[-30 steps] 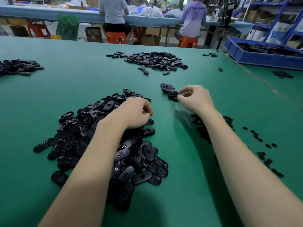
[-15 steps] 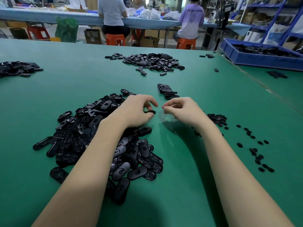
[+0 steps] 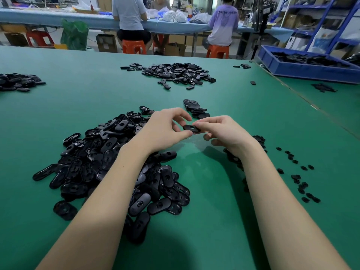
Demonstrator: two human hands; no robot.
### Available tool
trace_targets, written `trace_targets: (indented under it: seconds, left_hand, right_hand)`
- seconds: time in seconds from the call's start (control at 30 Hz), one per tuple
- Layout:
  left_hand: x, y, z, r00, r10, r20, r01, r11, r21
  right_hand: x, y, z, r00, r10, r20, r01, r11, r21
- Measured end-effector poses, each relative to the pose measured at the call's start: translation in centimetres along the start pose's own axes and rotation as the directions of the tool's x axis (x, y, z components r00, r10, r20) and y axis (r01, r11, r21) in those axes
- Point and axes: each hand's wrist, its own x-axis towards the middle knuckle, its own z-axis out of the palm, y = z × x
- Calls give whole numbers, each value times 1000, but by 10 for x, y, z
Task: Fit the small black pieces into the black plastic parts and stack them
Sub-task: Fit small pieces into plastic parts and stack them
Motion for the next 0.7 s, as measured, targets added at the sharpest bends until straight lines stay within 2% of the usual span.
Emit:
trace_targets:
  seconds: [0.13, 0.2, 0.27, 0.37, 0.7]
  left_hand:
    - [1, -1, 2, 1000, 12, -15, -11, 996, 89]
    - [1, -2, 2, 1000, 7, -27, -5, 996, 86]
    - [2, -3, 2, 999, 13, -31, -10, 996, 85]
    - [2, -6, 3, 999, 10, -31, -7, 996, 91]
    - [3, -8, 7, 999, 30, -30, -27, 995, 100]
  right_hand:
    - [-1, -2, -8, 1000, 19, -16, -20, 997, -81]
    - [0, 1, -19, 986, -10, -164, -22, 981, -192]
    - [1, 9, -31, 938, -68, -339, -55, 939, -340]
    - [-2, 20, -42, 885, -73, -459, -171, 866, -469]
    - [-4, 16, -32, 924, -71, -375, -217, 709, -671]
